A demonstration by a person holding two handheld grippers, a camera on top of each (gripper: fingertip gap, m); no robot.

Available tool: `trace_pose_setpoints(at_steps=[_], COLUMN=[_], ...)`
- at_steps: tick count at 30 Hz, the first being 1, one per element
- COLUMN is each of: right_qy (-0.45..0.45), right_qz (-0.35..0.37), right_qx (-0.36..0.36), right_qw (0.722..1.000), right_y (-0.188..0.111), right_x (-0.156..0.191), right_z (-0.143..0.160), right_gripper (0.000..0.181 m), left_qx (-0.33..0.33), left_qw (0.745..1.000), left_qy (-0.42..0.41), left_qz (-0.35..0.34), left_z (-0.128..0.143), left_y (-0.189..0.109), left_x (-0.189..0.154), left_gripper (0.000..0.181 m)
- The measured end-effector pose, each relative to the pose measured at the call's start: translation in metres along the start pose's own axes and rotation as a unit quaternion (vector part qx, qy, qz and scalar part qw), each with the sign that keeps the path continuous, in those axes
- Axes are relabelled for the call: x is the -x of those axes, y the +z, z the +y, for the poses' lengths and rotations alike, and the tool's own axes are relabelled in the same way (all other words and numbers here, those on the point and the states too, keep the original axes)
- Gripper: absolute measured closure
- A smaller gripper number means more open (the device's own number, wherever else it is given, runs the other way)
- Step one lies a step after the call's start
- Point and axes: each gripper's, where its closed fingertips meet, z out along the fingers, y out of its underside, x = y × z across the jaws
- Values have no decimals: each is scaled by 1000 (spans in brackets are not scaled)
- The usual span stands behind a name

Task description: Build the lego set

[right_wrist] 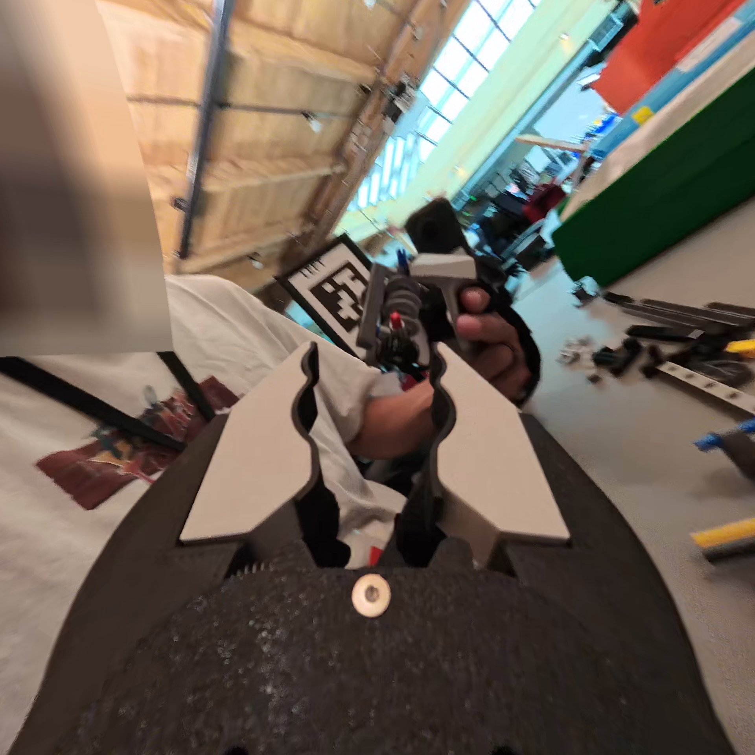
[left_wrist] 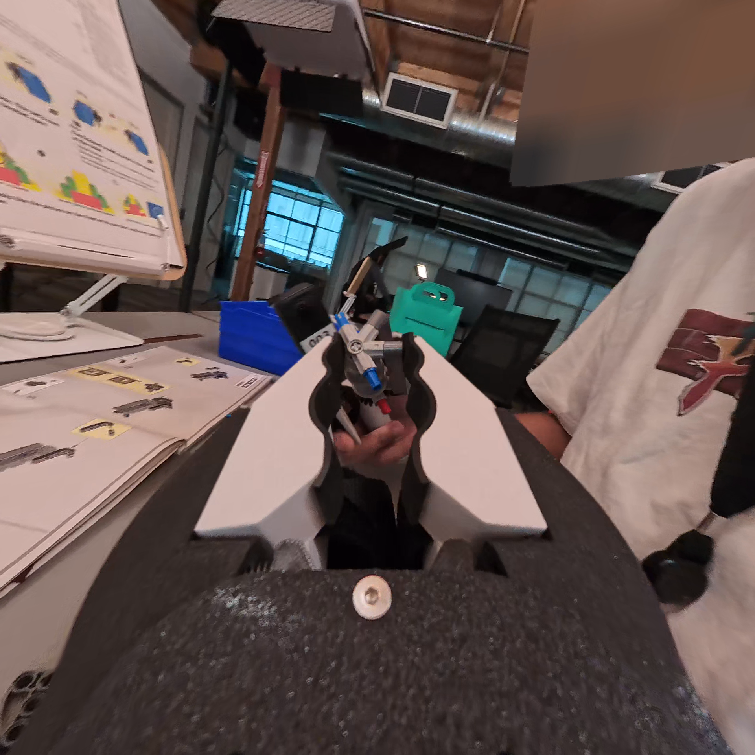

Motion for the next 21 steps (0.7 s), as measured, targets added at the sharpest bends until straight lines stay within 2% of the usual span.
trace_pose_setpoints(at_steps=[2, 4, 9, 14, 15, 21], right_qy=[25, 29, 49, 33, 21, -6], right_qz=[-27, -12, -31, -17, -12, -15], right_qx=[-10, 19, 19, 31, 32, 48], right_qw=[999, 999, 998, 999, 999, 999], right_y=[1, 4, 6, 3, 2, 4], right_x=[2, -5, -4, -6, -6, 0], right_z=[-3, 7, 9, 13, 13, 18], right_gripper=[133, 133, 146, 152, 159, 160], left_qx=[0, 5, 22, 32, 34, 31], left_qw=[1000, 1000, 999, 999, 999, 999], left_qy=[13, 17, 22, 20, 18, 9], left_qz=[3, 7, 10, 17, 18, 43], left_z=[1, 3, 10, 14, 15, 15], left_y=[1, 2, 5, 7, 7, 10], left_x=[-2, -4, -5, -6, -6, -14], left_gripper=[154, 154, 154, 154, 154, 154])
